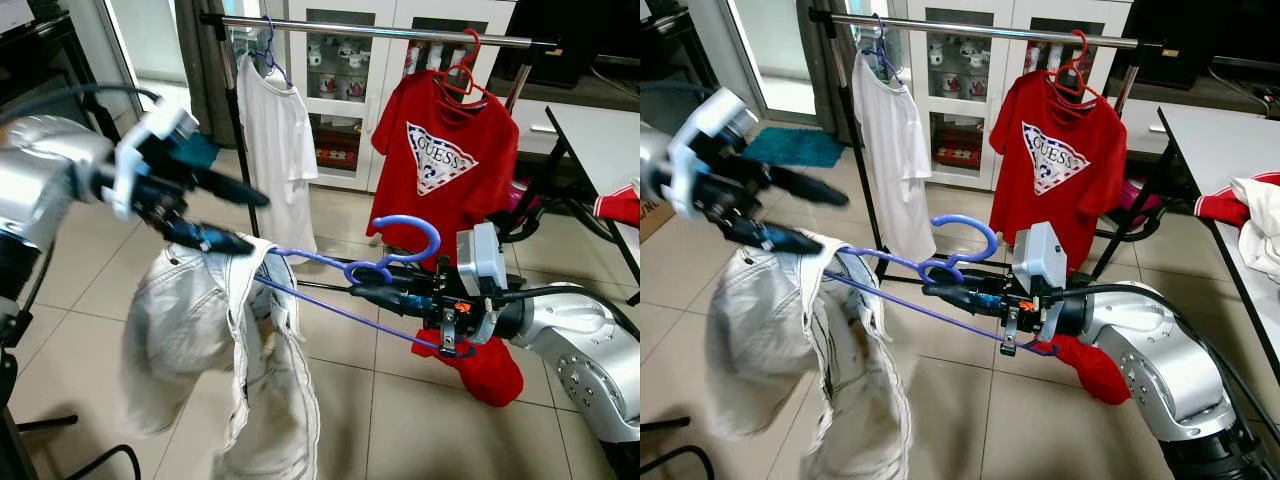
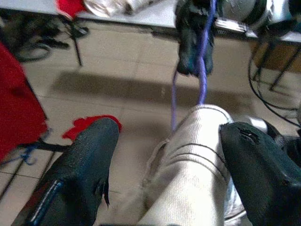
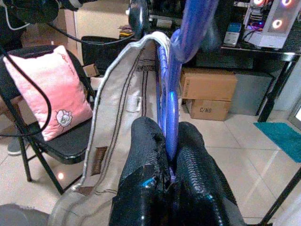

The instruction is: Hang hanger

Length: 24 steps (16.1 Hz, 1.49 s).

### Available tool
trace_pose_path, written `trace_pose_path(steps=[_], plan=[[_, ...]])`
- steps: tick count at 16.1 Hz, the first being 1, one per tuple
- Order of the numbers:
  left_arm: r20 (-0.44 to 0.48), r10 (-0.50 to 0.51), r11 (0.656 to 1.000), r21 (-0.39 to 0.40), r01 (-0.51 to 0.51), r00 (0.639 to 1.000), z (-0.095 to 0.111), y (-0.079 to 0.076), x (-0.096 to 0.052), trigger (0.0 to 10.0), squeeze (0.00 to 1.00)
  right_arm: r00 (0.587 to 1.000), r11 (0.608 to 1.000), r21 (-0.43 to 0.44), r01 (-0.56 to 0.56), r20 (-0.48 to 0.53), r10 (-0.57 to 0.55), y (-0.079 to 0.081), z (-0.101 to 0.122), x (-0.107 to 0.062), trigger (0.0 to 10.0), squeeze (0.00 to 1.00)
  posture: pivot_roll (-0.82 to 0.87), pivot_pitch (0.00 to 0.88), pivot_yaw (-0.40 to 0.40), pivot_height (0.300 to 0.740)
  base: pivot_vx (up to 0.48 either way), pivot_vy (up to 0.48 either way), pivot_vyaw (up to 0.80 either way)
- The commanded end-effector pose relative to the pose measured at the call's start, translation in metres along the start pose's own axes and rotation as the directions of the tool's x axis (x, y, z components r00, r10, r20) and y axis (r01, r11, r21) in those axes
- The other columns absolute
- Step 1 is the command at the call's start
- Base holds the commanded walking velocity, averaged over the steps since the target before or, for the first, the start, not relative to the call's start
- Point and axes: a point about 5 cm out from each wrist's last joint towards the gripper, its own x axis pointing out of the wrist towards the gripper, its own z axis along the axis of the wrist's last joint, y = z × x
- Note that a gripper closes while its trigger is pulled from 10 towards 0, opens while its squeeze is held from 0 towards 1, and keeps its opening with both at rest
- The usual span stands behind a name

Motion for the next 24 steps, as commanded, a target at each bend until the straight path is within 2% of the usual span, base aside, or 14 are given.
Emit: trace_pose_path(steps=[1,2,5,17,19,20,21,24], plan=[[-0.024,-0.017,0.999,0.03,0.018,1.0,0.006,0.0,0.001,0.0,0.0,0.997,0.995,-0.094,-0.032,0.063,0.038,0.001,0.02,0.005,10.0,0.0,-0.11,0.0,0.067,0.74,0.0,0.0,0.0],[-0.08,-0.026,0.999,0.039,0.029,0.996,0.001,-0.001,0.002,0.0,0.0,0.997,0.994,-0.101,-0.041,0.061,0.047,0.0,0.02,0.005,10.0,0.0,-0.11,0.0,0.067,0.74,0.0,0.0,0.0],[-0.16,-0.028,0.994,0.097,0.044,0.987,-0.006,0.002,0.005,0.0,0.0,0.996,0.992,-0.111,-0.054,0.061,0.061,-0.001,0.022,0.007,10.0,0.0,-0.11,0.0,0.07,0.74,0.0,0.0,0.0],[-0.191,-0.029,0.985,0.163,0.061,0.981,-0.005,0.008,0.008,0.0,0.0,0.994,0.99,-0.125,-0.072,0.068,0.081,-0.008,0.026,0.01,10.0,0.0,-0.1,0.0,0.074,0.74,0.0,0.0,0.0],[-0.175,-0.018,0.987,0.153,0.045,0.984,-0.006,0.009,0.006,0.0,0.0,0.995,0.993,-0.098,-0.071,0.065,0.078,-0.009,0.025,0.01,10.0,0.0,-0.09,0.0,0.073,0.74,0.0,0.0,0.0],[-0.169,-0.013,0.989,0.146,0.038,0.986,-0.006,0.009,0.005,0.0,0.0,0.995,0.994,-0.088,-0.07,0.066,0.076,-0.009,0.024,0.009,10.0,0.32,-0.09,0.0,0.073,0.74,0.0,0.0,0.0],[-0.158,-0.007,0.99,0.139,0.029,0.987,-0.007,0.01,0.004,0.0,0.0,0.995,0.995,-0.078,-0.065,0.069,0.071,-0.01,0.024,0.009,10.0,1.0,-0.09,0.0,0.075,0.74,0.0,0.0,0.0],[-0.122,0.061,0.993,0.111,-0.047,0.991,-0.013,0.016,-0.005,0.0,0.0,0.997,0.998,-0.056,-0.027,0.064,0.031,-0.013,0.022,0.001,10.0,1.0,-0.09,0.0,0.072,0.74,0.0,0.0,0.0]])
